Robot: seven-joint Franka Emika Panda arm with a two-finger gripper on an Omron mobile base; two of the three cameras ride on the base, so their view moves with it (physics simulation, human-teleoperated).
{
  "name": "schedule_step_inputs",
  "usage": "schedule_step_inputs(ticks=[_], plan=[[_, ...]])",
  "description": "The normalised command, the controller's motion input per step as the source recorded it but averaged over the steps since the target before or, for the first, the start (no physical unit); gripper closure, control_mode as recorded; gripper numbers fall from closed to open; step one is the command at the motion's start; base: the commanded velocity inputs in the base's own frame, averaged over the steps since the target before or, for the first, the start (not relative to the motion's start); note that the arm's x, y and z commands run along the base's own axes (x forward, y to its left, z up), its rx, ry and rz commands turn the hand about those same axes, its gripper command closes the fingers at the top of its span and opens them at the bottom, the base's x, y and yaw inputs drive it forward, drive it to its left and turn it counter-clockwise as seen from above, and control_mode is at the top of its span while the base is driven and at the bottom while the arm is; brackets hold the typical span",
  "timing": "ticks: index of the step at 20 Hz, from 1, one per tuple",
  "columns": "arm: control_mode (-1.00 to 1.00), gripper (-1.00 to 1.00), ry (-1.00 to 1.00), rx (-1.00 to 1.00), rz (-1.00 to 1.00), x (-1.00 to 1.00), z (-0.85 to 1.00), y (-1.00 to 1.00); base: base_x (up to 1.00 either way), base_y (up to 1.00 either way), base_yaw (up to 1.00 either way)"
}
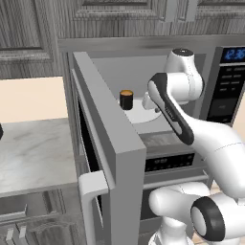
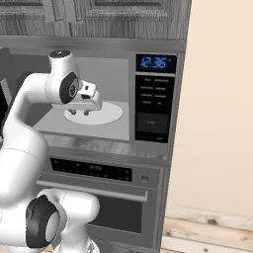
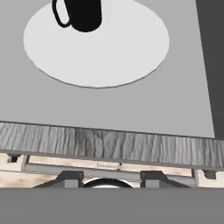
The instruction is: Pick the cup of tea, navigate to the dining table, and place it on the saucer.
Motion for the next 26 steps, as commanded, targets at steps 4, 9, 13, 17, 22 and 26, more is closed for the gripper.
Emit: schedule_step_inputs(ticks=[4, 9, 13, 17, 22, 26], plan=[[-1.00, -1.00, 0.00, 0.00, 0.03, -0.38, 0.00, 0.01, 0.00, 0.00, 0.00], [-1.00, -1.00, -0.01, 0.00, 0.13, -0.28, 0.08, 0.31, 0.00, 0.00, 0.00], [-1.00, -1.00, -0.02, 0.01, 0.10, 0.03, 0.25, 0.42, 0.00, 0.00, 0.00], [-1.00, -1.00, -0.10, 0.09, 0.00, 0.21, 0.16, 0.26, 0.00, 0.00, 0.00], [-1.00, -1.00, -0.14, 0.14, -0.04, 0.71, 0.00, 0.07, 0.00, 0.00, 0.00], [-1.00, -1.00, -0.12, 0.11, -0.09, 0.30, -0.17, 0.03, 0.00, 0.00, 0.00]])
